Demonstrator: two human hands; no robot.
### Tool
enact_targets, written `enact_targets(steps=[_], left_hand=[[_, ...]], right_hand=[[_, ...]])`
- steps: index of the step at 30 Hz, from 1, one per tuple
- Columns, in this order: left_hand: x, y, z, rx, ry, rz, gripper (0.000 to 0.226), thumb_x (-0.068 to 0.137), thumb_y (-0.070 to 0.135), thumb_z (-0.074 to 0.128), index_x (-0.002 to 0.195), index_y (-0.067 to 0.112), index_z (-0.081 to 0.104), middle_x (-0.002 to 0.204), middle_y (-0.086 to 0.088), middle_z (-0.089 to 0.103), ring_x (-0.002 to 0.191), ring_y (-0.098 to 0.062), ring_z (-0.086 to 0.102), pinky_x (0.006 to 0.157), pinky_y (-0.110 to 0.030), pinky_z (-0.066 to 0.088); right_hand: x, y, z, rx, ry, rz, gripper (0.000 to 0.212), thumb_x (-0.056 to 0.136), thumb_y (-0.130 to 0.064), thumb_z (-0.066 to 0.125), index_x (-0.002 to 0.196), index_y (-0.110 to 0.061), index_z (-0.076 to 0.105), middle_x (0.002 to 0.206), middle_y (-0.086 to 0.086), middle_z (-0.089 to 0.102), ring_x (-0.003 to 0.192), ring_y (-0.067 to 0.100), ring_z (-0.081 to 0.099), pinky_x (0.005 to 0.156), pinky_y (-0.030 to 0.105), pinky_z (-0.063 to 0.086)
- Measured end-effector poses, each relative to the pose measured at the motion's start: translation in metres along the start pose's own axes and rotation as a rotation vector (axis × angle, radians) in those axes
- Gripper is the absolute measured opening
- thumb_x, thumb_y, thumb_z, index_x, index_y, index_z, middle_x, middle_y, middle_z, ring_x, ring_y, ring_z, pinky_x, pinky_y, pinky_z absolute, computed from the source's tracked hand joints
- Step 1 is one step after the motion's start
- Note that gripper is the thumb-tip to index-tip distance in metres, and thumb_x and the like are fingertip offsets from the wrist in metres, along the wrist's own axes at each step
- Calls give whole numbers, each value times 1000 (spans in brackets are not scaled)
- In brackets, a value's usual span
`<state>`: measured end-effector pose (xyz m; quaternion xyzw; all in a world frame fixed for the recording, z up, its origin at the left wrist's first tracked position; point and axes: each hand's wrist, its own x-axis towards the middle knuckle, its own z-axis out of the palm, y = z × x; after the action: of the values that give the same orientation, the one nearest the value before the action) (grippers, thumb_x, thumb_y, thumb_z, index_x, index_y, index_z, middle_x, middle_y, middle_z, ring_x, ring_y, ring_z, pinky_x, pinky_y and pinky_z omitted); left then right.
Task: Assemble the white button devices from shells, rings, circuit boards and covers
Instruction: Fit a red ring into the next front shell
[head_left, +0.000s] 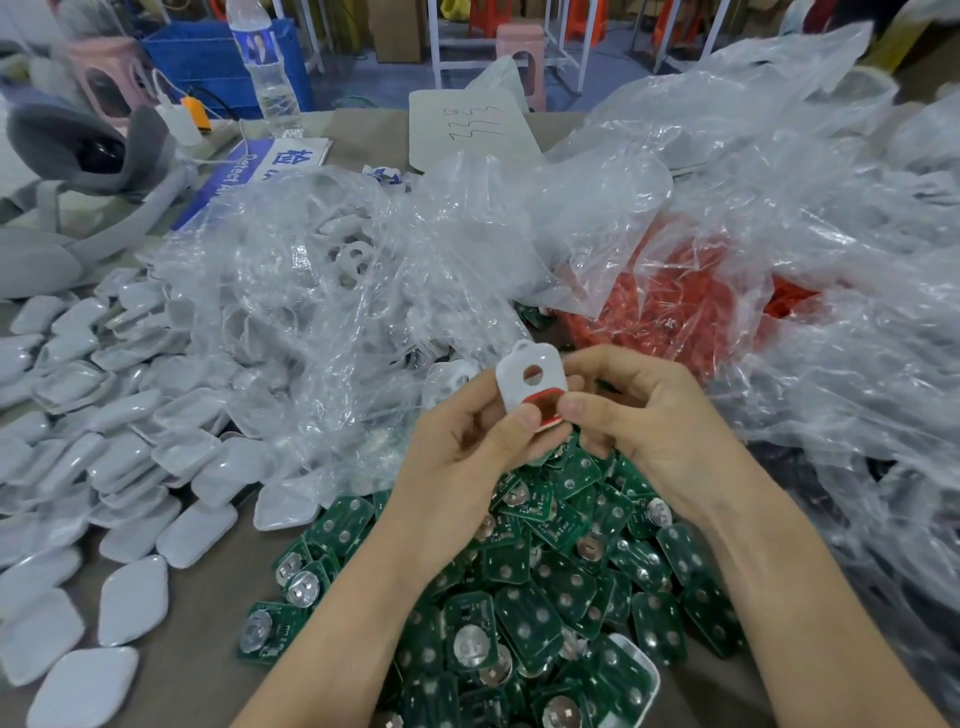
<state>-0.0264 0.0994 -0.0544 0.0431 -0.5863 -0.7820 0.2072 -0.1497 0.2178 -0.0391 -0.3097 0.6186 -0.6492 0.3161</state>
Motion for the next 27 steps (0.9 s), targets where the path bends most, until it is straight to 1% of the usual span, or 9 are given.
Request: enact_targets(steps=[5, 9, 10, 13, 17, 20, 23, 25, 27], left_hand=[[1, -2, 2, -10, 160, -12, 26, 80, 21, 62, 104, 12, 67, 90, -4, 77, 88, -19, 74, 73, -21, 58], [1, -6, 4, -7, 213, 17, 20, 80, 19, 61, 97, 12, 68, 80, -4, 76, 75, -17, 74, 67, -20, 58], [2, -6, 4, -16, 220, 17, 20, 80, 20, 61, 96, 12, 68, 79, -4, 76, 75, -17, 74, 67, -19, 58], [3, -8, 3, -27, 240, -8, 23, 81, 24, 60, 100, 14, 68, 86, -6, 76, 81, -18, 74, 70, -20, 58], [2, -11, 3, 50, 235, -12, 26, 83, 32, 60, 98, 12, 69, 88, -7, 76, 80, -21, 74, 71, -22, 58], [1, -13, 2, 91, 236, 0, 20, 85, 34, 60, 96, 24, 73, 91, -3, 77, 85, -19, 74, 71, -25, 60], [1, -11, 3, 61, 220, 30, 20, 86, 31, 60, 96, 36, 76, 96, -2, 76, 91, -17, 73, 75, -21, 57], [2, -11, 5, 37, 212, 21, 23, 86, 30, 60, 102, 36, 75, 100, -4, 76, 92, -21, 73, 77, -26, 59], [3, -11, 6, -1, 179, -1, 24, 87, 27, 57, 105, 32, 73, 102, -6, 76, 90, -23, 74, 77, -30, 60]], right_hand=[[-2, 2, 8, -171, 0, -76, 33, 70, -29, 74, 98, -12, 73, 68, -6, 56, 53, 18, 47, 49, 25, 42], [-3, 5, 17, -123, 44, -150, 26, 71, -23, 72, 90, -6, 72, 75, 15, 53, 54, 19, 53, 52, 28, 47], [-3, 6, 18, -108, 48, -152, 26, 72, -22, 72, 90, -3, 71, 76, 17, 54, 54, 20, 55, 53, 28, 49], [-2, 6, 18, -104, 45, -113, 30, 73, -23, 72, 95, -3, 70, 75, 7, 60, 54, 18, 57, 55, 26, 51], [-1, 6, 17, -149, 49, -110, 27, 69, -14, 78, 94, -7, 70, 86, 13, 55, 64, 11, 58, 57, 20, 52], [-1, 8, 20, -225, 73, -176, 16, 75, -2, 77, 88, -6, 70, 89, 20, 52, 68, 15, 58, 56, 22, 53], [-1, 3, 20, -269, 92, -148, 17, 76, -5, 78, 90, -9, 70, 90, 16, 56, 70, 20, 59, 57, 29, 54], [-2, -8, 18, -400, 82, -67, 25, 76, -12, 80, 99, -13, 70, 89, 6, 64, 76, 23, 63, 68, 38, 57], [-6, -25, 12, -552, 48, 24, 40, 77, -25, 79, 115, -20, 66, 91, -6, 65, 81, 14, 64, 80, 34, 56]])
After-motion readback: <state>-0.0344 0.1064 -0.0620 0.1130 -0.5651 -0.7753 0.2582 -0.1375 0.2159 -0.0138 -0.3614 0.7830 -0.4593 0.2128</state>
